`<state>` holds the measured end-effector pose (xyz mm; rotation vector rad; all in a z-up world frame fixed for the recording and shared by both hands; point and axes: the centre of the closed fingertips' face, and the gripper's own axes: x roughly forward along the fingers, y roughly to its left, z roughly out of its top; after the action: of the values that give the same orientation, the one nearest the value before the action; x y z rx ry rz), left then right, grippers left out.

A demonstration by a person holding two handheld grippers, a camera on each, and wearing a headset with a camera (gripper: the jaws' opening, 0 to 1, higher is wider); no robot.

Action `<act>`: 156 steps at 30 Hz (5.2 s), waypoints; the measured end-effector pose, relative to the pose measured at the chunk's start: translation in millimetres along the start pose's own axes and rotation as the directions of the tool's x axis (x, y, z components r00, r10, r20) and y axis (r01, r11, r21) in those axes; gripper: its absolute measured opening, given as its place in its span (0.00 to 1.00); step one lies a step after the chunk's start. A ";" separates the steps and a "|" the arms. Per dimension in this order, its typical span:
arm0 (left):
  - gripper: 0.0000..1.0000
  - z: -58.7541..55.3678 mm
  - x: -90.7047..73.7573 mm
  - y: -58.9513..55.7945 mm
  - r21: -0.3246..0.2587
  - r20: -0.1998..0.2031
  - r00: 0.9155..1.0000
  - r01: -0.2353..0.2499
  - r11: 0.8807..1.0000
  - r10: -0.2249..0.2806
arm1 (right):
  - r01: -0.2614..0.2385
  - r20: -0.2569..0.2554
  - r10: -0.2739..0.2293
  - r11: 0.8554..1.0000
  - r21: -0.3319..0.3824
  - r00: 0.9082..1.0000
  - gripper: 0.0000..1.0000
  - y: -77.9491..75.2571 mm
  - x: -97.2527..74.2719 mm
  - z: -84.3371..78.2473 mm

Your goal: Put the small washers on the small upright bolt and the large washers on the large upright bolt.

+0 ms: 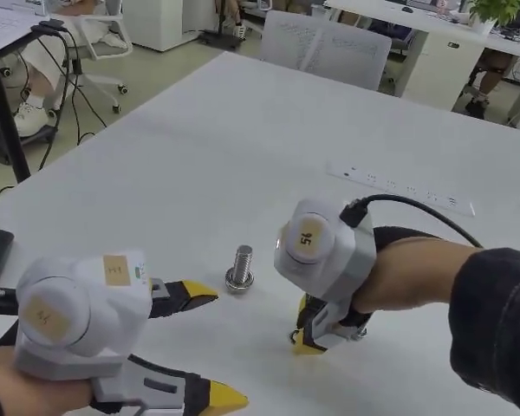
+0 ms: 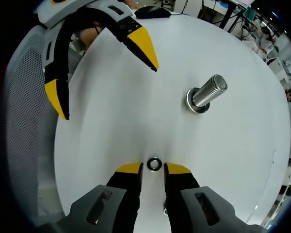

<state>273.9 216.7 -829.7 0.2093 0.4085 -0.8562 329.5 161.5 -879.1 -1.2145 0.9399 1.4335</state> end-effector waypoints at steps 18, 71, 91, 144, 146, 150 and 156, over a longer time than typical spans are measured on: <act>0.68 -0.3 3.0 0.8 -0.003 0.000 1.000 0.001 1.000 -0.001 | -0.016 0.006 0.015 1.000 0.025 1.000 0.17 -2.1 0.3 -1.4; 0.67 2.4 0.8 -0.8 0.006 0.002 1.000 0.005 1.000 -0.005 | -0.005 -0.012 0.005 1.000 0.012 1.000 0.14 4.6 -2.4 -8.2; 0.67 2.9 1.7 -1.3 0.009 0.004 1.000 0.007 1.000 -0.007 | 0.017 -0.003 -0.017 0.999 0.047 1.000 0.14 7.5 -22.2 -24.2; 0.67 4.9 2.0 -3.1 0.024 -0.005 1.000 0.022 0.999 -0.022 | 0.129 -0.004 -0.130 0.977 0.168 0.991 0.14 -7.1 -80.5 -78.7; 0.67 4.8 1.7 -3.0 0.024 -0.006 1.000 0.022 0.999 -0.022 | 0.136 -0.001 -0.137 0.977 0.166 0.991 0.14 -9.3 -83.2 -77.0; 0.67 4.8 1.4 -2.2 0.023 -0.006 1.000 0.020 1.000 -0.020 | 0.145 0.009 -0.148 0.977 0.156 0.989 0.14 -14.0 -86.4 -71.4; 0.67 4.4 1.1 -1.3 0.021 -0.006 1.000 0.017 1.000 -0.017 | 0.152 0.015 -0.156 0.978 0.141 0.988 0.14 -20.7 -87.5 -64.8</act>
<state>274.7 213.6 -826.2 0.2276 0.4075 -0.8772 363.4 86.2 -805.2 -1.1368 0.8928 1.2382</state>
